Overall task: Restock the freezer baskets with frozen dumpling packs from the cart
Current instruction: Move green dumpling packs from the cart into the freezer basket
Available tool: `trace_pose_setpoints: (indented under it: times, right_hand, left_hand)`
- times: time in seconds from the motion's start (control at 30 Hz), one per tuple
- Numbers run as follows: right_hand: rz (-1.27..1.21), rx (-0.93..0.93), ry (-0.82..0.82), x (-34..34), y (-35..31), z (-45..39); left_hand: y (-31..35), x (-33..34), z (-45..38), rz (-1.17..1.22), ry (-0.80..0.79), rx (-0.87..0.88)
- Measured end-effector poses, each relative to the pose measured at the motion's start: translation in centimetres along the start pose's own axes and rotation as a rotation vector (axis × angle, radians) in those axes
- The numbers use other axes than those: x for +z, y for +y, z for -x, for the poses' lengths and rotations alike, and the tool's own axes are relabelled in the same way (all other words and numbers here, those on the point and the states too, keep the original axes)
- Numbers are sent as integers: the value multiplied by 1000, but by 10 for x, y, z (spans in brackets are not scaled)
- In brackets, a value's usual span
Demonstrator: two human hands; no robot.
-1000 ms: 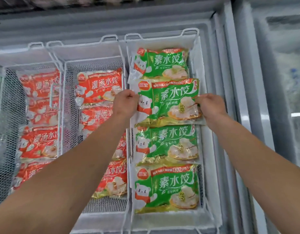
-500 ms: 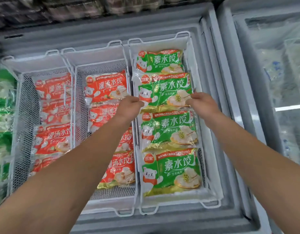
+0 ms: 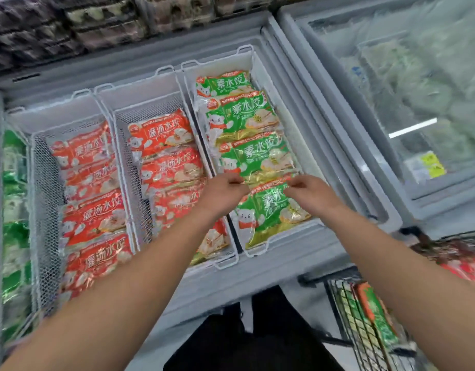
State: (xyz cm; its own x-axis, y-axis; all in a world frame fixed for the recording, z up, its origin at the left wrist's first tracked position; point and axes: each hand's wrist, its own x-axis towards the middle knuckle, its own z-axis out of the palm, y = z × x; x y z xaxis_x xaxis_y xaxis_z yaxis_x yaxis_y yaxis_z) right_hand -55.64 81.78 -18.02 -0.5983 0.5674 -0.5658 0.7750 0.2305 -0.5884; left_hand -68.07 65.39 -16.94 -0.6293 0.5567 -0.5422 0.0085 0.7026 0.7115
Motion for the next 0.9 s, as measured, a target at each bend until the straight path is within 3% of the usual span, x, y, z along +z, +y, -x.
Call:
trace_pose_setpoints:
  times: [0.47, 0.9]
  right_hand:
    - [-329, 362, 342, -4, 201, 199]
    - [-682, 634, 425, -8, 407, 307]
  left_hand:
    - [14, 157, 94, -303, -332, 309]
    - [46, 374, 152, -600, -557, 410]
